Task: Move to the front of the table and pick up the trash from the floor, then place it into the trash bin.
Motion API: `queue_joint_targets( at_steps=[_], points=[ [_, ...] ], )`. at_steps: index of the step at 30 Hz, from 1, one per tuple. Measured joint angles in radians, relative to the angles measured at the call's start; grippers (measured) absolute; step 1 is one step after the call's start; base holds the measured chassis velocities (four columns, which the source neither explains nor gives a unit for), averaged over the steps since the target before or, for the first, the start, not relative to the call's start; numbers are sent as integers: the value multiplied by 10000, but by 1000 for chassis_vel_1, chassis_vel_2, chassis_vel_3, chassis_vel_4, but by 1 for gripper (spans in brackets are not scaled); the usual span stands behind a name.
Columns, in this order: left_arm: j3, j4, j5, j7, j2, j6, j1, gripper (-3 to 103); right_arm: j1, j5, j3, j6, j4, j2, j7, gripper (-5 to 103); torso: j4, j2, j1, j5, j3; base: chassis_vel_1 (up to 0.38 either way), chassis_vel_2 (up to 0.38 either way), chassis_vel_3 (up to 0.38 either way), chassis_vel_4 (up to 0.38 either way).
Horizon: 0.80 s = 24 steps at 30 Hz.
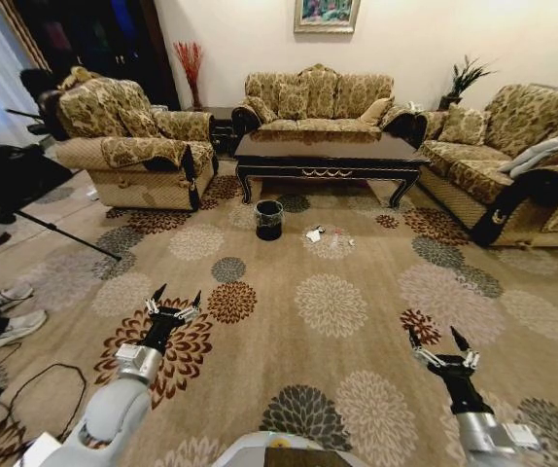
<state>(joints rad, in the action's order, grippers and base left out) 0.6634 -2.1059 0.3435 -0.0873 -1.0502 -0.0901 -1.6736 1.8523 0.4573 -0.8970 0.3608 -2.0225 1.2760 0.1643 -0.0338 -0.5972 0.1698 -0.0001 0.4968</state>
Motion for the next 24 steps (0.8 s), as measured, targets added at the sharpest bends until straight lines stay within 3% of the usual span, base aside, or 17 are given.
queue_joint_targets(
  at_steps=[24],
  points=[
    [155,-68,-190,-76,-274,-137,-505,100,153,-576,100,71,70,206,-126,100,0,963,-388,2,-578,0,0,0,0]
  ],
)
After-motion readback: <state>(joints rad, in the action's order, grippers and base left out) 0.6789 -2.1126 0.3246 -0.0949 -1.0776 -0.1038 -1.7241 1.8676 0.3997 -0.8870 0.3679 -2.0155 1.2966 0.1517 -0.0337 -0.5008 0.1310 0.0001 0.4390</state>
